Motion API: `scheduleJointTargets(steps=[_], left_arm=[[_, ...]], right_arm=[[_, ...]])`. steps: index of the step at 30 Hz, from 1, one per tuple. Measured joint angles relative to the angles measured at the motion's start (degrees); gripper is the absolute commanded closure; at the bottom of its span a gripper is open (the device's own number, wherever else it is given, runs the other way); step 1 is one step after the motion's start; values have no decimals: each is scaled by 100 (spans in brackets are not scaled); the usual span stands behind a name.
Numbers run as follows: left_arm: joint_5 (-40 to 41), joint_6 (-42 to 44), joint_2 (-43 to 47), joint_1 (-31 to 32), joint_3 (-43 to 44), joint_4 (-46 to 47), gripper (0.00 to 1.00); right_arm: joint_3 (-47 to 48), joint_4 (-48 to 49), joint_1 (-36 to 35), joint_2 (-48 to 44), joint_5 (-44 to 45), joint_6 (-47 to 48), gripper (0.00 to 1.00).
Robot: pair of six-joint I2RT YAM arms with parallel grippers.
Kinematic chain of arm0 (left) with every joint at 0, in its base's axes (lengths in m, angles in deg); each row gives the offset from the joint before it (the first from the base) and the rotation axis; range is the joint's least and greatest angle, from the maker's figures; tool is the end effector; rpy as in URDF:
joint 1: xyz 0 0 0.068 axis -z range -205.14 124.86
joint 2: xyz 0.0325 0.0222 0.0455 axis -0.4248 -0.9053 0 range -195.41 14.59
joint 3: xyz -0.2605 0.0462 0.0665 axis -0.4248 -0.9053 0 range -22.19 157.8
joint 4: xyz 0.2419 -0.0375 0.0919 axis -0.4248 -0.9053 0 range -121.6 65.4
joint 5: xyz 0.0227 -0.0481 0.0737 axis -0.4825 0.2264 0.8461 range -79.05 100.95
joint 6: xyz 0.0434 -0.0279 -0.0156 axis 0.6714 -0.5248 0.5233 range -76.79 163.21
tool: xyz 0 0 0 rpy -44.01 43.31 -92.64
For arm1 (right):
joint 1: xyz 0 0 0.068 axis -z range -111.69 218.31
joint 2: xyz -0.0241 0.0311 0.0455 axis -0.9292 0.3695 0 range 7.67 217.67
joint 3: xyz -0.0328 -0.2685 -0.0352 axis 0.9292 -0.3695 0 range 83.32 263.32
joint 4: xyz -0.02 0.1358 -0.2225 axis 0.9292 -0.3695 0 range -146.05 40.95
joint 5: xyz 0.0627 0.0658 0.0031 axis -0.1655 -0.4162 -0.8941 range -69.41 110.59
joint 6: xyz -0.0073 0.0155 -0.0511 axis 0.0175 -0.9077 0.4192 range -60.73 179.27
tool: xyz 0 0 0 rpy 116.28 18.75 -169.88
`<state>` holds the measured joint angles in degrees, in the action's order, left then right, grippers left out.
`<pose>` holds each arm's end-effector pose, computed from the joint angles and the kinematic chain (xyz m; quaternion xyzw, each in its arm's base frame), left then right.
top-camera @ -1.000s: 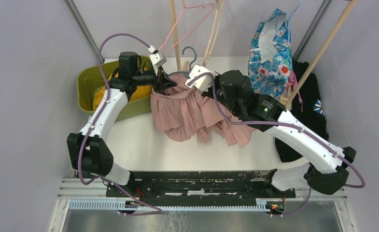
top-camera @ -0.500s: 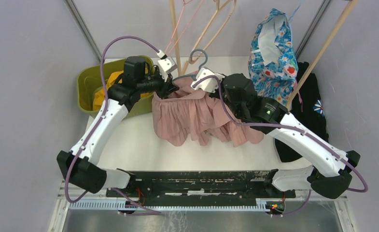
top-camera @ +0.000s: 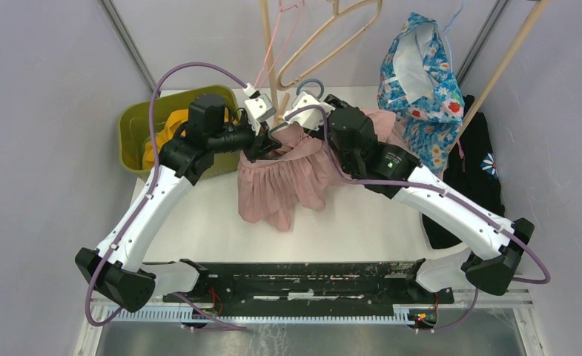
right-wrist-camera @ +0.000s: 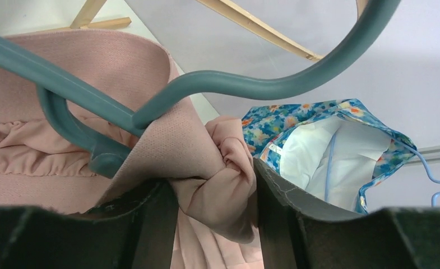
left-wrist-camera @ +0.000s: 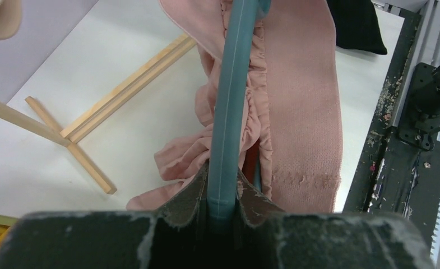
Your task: Remove the skirt from the hanger
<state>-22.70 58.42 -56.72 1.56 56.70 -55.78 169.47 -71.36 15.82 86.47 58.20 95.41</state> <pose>0.2281 -0.1369 0.4140 0.4344 0.6913 -0.2935 0.4973 0.2017 0.2270 0.4369 -0.3841 0.6743 -0.1711 0.6070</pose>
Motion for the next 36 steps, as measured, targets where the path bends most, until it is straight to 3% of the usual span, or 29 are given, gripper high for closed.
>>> scheduleJointTargets(steps=[10,12,17,23,36], left_arm=[[459,-72,4,17,-2,192,97],[702,-90,2,24,0,256,97],[1257,-166,-2,26,2,302,97],[1368,-326,-2,26,24,302,97],[1158,-538,55,26,24,297,97]], right_arm=[[564,-675,-83,-153,-398,-439,35],[627,-883,-149,-304,-448,-562,26],[885,-1150,-216,-728,-452,-920,25],[916,-898,-216,-1038,-323,-1502,28],[841,-101,-216,177,-315,-2330,29]])
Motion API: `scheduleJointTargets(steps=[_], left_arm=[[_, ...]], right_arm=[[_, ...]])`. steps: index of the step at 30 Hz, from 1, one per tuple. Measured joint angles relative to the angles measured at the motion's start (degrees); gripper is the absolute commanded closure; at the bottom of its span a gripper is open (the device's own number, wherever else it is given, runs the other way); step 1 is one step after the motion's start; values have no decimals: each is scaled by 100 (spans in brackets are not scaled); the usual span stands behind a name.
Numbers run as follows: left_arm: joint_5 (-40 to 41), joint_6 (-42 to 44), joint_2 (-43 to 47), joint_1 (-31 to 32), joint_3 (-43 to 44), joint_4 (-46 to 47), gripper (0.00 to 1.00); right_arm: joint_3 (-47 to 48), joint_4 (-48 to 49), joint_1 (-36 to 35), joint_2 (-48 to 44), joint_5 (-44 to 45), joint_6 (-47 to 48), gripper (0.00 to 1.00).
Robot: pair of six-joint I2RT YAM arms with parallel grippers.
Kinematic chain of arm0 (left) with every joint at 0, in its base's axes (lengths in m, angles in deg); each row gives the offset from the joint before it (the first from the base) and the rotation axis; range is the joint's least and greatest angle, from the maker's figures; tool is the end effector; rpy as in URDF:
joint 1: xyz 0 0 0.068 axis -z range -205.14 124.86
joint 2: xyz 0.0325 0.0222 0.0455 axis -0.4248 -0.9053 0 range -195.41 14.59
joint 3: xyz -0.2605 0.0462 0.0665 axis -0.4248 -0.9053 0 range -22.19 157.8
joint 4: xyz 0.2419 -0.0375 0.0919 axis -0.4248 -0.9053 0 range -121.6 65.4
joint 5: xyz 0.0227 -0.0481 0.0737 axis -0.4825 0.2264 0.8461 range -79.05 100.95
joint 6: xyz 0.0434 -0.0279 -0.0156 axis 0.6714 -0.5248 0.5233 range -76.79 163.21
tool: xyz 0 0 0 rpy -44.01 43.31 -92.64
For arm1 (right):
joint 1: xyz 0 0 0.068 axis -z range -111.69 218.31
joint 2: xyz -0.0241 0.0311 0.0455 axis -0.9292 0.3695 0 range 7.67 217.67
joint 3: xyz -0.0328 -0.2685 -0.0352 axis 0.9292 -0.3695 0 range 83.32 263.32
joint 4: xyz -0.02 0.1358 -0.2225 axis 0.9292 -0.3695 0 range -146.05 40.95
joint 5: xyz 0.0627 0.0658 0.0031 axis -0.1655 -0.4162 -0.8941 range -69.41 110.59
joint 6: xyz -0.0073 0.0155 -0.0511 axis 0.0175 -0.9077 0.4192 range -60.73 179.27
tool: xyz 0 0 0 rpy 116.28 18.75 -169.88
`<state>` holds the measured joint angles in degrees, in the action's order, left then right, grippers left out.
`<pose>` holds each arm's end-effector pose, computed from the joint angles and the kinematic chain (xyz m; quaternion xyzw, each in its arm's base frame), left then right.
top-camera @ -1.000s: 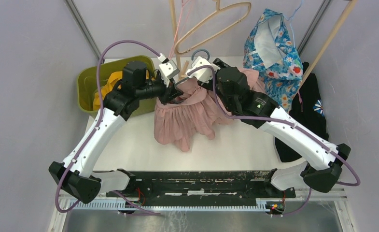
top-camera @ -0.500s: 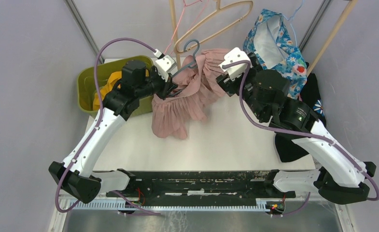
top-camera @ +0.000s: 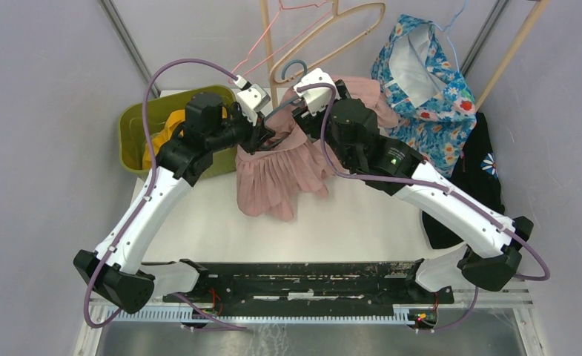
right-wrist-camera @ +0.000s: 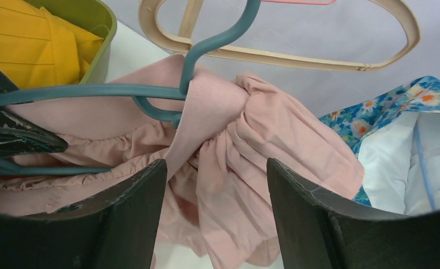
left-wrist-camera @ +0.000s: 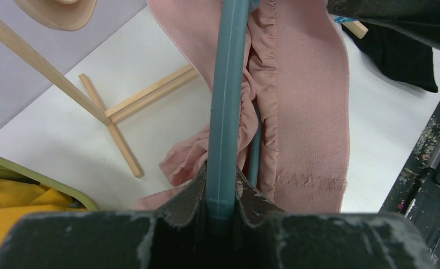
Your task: Remove the skirt from the hanger
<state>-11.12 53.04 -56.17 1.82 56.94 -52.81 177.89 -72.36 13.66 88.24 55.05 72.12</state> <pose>0.2322 -0.1332 0.4215 0.3578 0.7274 -0.2389 0.5345 0.1912 0.2346 0.4747 -0.2450 0.7118 0.0097 0.6582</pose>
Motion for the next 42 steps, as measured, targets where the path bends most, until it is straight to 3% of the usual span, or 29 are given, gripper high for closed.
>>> scheduleJointTargets(steps=[22,25,29,31,42], left_arm=[[-101,-22,9,2,0,0,97],[-101,-22,9,2,0,0,97],[-101,-22,11,2,0,-26,97],[-98,-22,11,2,0,-63,97],[-92,-24,63,2,0,-118,97]], right_arm=[[92,101,0,168,-356,-511,33],[92,96,0,216,-358,-509,47],[92,101,0,260,-221,-391,76],[92,105,0,262,-122,-339,95],[337,-94,-2,293,-160,-343,98]])
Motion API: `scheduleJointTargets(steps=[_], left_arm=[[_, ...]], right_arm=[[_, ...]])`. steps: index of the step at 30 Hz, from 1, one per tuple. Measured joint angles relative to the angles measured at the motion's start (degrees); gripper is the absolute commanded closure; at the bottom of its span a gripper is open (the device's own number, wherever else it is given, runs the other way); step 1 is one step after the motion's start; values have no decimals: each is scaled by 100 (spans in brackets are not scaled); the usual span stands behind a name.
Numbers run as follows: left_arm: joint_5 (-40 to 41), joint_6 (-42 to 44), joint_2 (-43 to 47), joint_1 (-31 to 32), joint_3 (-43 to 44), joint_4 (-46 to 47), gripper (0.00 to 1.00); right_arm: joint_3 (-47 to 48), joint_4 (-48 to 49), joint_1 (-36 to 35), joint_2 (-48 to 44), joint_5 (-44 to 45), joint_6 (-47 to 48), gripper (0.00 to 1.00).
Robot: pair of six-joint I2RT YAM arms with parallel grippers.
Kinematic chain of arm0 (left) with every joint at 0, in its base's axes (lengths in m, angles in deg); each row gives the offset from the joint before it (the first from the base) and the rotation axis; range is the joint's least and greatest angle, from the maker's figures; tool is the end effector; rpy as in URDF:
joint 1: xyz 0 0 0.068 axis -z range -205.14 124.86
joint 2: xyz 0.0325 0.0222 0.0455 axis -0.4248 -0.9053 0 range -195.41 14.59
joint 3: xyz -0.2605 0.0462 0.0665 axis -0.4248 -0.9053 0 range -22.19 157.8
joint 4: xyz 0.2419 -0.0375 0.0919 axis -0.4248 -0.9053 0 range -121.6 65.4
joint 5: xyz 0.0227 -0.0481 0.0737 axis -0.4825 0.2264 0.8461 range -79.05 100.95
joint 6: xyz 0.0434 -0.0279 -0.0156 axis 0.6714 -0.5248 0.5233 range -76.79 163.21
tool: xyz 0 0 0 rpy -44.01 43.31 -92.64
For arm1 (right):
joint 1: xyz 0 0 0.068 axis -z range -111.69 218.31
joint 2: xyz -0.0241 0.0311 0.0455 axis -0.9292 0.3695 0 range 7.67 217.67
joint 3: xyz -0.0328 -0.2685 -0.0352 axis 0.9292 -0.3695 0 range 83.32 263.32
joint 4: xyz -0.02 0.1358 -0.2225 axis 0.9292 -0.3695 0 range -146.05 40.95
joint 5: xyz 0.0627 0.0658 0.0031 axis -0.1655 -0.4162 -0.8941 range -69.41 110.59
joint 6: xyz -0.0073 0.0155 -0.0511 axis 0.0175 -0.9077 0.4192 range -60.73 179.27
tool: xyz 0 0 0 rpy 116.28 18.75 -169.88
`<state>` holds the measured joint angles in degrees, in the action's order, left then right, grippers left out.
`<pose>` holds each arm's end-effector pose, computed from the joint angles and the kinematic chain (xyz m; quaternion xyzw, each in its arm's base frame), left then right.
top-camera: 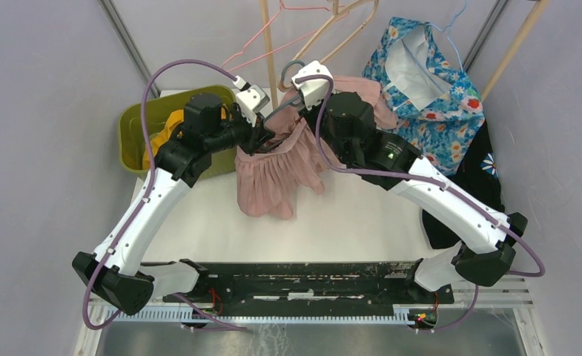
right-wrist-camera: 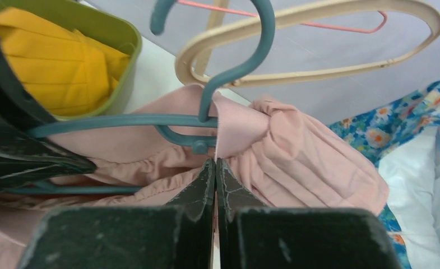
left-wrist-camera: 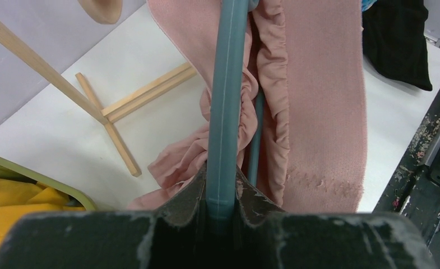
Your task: Remove the skirt from the hanger
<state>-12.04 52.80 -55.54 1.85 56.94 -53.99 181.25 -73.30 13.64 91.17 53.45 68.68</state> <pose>0.2280 -0.1318 0.4223 0.3605 0.7283 -0.2464 0.5282 0.1979 0.2457 0.4772 -0.2349 0.7186 0.0380 0.6534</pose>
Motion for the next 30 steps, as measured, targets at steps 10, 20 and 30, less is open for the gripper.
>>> scheduleJointTargets(steps=[10,20,30], left_arm=[[-7,-350,-271,4,164,1019,97],[74,-1130,-426,24,7,2688,97],[275,-1906,-317,79,-1023,4325,97]], right_arm=[[1191,-177,-424,402,-492,-264,98],[1263,-120,-625,527,-466,-249,98],[1241,-63,-638,522,-474,-240,98]])
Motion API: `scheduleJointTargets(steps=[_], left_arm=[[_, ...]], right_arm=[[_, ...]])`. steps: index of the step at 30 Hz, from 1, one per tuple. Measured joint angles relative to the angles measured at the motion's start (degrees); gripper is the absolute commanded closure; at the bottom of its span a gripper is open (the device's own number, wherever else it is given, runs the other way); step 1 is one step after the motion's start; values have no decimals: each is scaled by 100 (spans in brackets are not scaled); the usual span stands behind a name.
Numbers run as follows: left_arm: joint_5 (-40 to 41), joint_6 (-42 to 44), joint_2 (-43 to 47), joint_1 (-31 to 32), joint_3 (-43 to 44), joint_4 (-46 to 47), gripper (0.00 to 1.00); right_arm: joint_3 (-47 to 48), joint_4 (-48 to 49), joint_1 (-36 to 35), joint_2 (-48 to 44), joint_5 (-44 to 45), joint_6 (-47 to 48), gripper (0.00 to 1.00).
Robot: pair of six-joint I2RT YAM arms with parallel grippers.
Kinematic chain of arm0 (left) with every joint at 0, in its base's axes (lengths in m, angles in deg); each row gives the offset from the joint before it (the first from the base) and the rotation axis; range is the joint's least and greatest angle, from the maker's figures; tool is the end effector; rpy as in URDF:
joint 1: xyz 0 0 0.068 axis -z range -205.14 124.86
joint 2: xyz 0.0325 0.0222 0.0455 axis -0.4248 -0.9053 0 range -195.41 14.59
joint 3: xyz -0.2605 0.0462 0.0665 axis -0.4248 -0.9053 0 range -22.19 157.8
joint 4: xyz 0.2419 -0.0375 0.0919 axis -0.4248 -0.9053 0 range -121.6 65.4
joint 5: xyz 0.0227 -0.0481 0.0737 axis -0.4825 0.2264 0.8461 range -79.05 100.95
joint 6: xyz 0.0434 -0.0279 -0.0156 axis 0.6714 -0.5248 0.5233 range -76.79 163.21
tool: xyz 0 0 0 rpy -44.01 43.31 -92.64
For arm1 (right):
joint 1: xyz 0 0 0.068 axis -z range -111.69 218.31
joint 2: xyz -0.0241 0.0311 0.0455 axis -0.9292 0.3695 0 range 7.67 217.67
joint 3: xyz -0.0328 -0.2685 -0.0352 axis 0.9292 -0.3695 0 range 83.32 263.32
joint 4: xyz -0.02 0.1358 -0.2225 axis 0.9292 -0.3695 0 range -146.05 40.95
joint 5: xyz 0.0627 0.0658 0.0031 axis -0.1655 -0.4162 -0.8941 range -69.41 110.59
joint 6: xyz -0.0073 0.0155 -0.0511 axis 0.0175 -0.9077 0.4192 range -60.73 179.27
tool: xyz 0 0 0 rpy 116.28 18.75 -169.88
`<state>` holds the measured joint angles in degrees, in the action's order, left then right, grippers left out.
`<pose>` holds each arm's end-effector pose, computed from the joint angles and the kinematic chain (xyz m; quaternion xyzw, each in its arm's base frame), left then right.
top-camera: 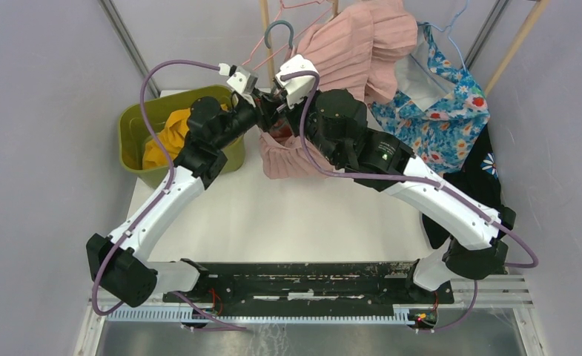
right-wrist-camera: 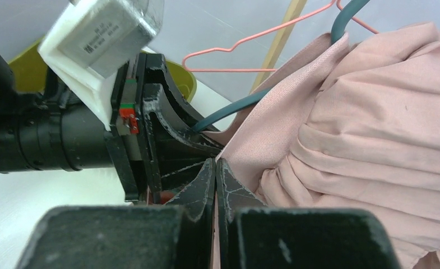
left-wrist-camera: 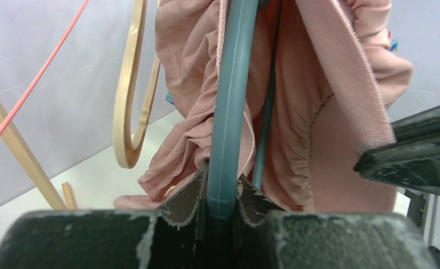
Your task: Remove the skirt from the hanger
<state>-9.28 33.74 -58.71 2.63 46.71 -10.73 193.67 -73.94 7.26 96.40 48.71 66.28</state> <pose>0.2587 -0.1502 0.4251 0.2335 0.6068 -0.3474 0.6757 0.1721 0.2763 0.5175 -0.2564 0.6778 0.1453 0.6736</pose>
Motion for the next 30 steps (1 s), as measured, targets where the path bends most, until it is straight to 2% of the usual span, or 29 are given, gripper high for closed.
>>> scheduleJointTargets(steps=[5,10,18,24,30], left_arm=[[-341,181,0,0,385,-702,97],[-651,798,44,0,960,-2116,97],[-337,1716,492,0,1067,-4177,97],[-59,2065,927,11,920,-4767,97],[-146,2498,1246,33,920,-5156,97]], right_arm=[[-256,52,-15,-184,234,330,98],[-533,131,-44,-428,612,922,98],[-741,299,348,-647,992,1668,98],[-1152,317,708,-984,949,1937,98],[-1569,339,1064,-1202,734,2116,98]])
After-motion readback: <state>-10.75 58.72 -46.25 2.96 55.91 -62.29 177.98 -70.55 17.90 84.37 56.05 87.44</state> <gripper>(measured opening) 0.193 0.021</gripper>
